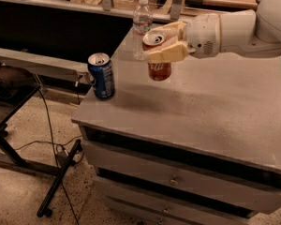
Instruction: Move coke can near water bottle
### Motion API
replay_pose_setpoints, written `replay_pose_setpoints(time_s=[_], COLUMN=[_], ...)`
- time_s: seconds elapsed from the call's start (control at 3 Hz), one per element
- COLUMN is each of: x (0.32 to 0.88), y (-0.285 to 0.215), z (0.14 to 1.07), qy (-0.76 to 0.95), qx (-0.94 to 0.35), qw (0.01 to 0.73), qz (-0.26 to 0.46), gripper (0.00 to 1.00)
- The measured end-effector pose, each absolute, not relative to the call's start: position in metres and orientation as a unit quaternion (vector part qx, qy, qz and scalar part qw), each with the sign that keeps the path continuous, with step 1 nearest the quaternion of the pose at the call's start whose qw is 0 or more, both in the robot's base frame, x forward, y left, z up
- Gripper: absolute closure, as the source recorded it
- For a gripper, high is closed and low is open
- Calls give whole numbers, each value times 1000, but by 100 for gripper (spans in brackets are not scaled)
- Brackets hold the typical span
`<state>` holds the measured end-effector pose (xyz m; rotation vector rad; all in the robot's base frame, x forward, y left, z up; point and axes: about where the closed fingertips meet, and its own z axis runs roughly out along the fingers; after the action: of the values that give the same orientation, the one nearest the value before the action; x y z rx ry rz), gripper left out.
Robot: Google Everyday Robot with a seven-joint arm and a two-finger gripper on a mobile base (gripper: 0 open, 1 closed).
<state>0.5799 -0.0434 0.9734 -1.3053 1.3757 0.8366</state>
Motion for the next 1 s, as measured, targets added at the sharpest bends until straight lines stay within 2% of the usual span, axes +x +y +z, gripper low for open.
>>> replay_pose_setpoints(time_s=[0.33, 1.0], x=[607, 691], y=[-40, -67], z=[969, 972], qy=[573, 602], qx=[-533, -497], qw=[511, 533], qz=[356, 327], gripper=[100, 100])
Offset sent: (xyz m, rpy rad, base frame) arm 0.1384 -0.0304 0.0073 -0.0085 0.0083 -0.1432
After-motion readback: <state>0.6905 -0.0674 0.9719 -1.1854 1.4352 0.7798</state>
